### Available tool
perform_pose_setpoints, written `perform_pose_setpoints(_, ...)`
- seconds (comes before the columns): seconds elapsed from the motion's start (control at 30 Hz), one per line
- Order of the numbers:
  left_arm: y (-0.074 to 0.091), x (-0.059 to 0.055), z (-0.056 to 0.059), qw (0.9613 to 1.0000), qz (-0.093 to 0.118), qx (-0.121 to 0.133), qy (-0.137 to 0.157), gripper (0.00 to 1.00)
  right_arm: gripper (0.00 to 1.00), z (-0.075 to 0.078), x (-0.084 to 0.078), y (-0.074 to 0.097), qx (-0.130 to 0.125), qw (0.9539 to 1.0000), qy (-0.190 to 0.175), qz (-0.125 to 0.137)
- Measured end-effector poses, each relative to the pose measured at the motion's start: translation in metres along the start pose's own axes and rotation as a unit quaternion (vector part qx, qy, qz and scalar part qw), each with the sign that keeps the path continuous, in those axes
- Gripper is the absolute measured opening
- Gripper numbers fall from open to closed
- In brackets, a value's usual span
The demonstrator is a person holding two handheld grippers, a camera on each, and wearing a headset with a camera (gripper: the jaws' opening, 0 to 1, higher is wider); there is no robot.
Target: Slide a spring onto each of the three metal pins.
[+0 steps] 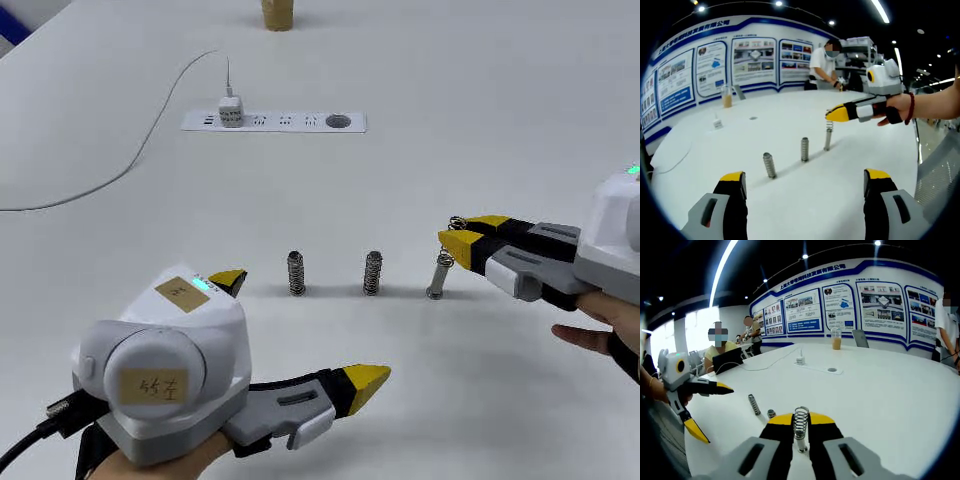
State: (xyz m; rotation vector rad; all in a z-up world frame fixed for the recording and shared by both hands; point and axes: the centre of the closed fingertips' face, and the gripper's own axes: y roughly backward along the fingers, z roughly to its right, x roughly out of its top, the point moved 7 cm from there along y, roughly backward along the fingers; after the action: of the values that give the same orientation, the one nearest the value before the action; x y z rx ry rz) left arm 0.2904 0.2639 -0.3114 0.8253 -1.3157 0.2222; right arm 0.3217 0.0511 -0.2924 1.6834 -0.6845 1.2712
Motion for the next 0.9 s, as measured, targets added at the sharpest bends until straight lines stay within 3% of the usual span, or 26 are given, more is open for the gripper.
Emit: perform_pose_setpoints(0.9, 0.0, 0.0, 0.0, 1.0, 0.004, -0.004, 0.002, 0.96, 0.11, -0.002, -0.028, -0.011, -0.01, 0.9987, 0.022, -0.045)
